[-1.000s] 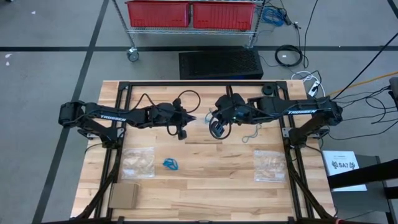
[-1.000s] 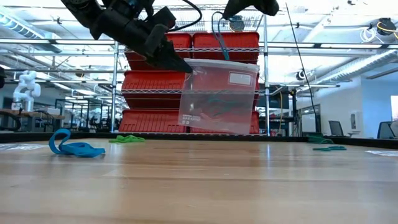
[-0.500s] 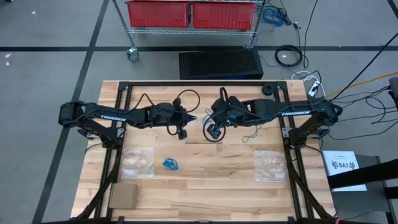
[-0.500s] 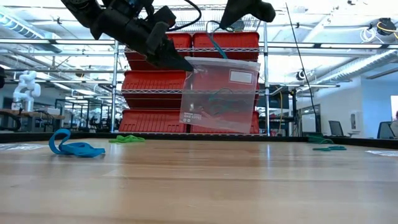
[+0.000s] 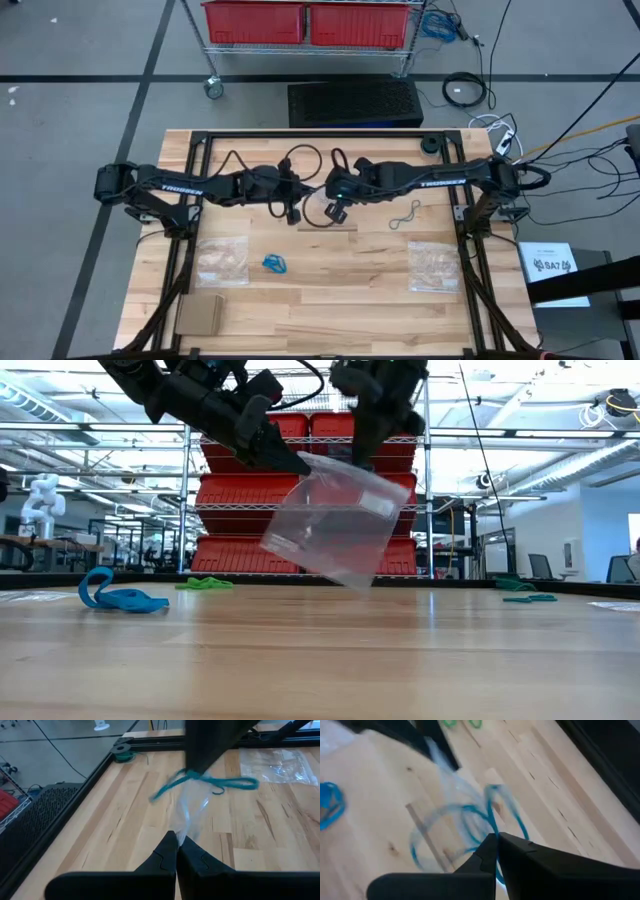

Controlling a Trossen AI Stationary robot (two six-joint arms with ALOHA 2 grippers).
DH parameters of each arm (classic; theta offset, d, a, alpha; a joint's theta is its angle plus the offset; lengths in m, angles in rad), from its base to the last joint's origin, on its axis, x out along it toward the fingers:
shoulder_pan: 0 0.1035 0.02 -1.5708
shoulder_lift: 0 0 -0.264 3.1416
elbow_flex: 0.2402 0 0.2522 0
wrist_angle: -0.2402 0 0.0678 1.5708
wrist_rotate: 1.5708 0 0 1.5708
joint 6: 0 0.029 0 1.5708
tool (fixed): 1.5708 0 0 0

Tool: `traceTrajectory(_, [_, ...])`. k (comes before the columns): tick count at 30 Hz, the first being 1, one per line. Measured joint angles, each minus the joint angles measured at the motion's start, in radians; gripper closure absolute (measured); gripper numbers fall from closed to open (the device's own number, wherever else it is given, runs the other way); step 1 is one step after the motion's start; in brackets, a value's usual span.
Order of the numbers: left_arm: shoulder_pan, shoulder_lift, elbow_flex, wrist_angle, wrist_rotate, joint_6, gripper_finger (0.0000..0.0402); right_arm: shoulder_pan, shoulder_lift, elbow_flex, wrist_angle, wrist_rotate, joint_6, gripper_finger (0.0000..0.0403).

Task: Sort rubber bands
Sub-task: Put the blue rubber band into the open transparent zip lock bag

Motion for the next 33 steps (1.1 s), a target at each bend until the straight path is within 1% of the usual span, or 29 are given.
traceTrajectory(2, [-0.003,0.000,0.000,0.000,0.000,0.000,0.0401,-0.012,0.011,0.000,0.001,-0.005,-0.016,0.0403])
traceTrajectory(5, [-0.005,0.000,0.000,0.000,0.000,0.000,0.0401,-0.028,0.021,0.000,0.008,-0.041,-0.031,0.0403])
traceTrajectory(8, [-0.005,0.000,0.000,0.001,0.000,0.001,0.0401,-0.029,0.025,0.000,0.024,-0.055,-0.059,0.0403])
traceTrajectory(12, [-0.005,0.000,0.000,0.001,0.000,0.001,0.0401,-0.014,0.025,0.000,0.072,-0.104,-0.095,0.0403])
traceTrajectory(16, [-0.005,0.000,0.000,0.002,0.000,0.000,0.0401,-0.002,0.025,0.000,0.087,-0.108,-0.116,0.0403])
traceTrajectory(22, [-0.005,0.000,0.000,0.004,0.000,0.001,0.0401,-0.016,0.048,0.000,0.086,-0.131,-0.122,0.0398])
traceTrajectory(24, [-0.005,0.000,0.000,0.005,0.000,0.000,0.0401,-0.020,0.061,0.000,0.082,-0.139,-0.141,0.0385])
traceTrajectory(26, [-0.005,0.000,0.000,0.005,0.000,0.000,0.0401,-0.021,0.073,0.000,0.084,-0.156,-0.159,0.0362])
traceTrajectory(31, [-0.005,0.000,0.000,0.004,0.000,0.001,0.0401,-0.021,0.083,0.000,0.086,-0.157,-0.181,0.0276])
traceTrajectory(33, [-0.005,0.000,0.000,0.003,0.000,0.001,0.0401,-0.022,0.076,0.000,0.082,-0.174,-0.177,0.0243])
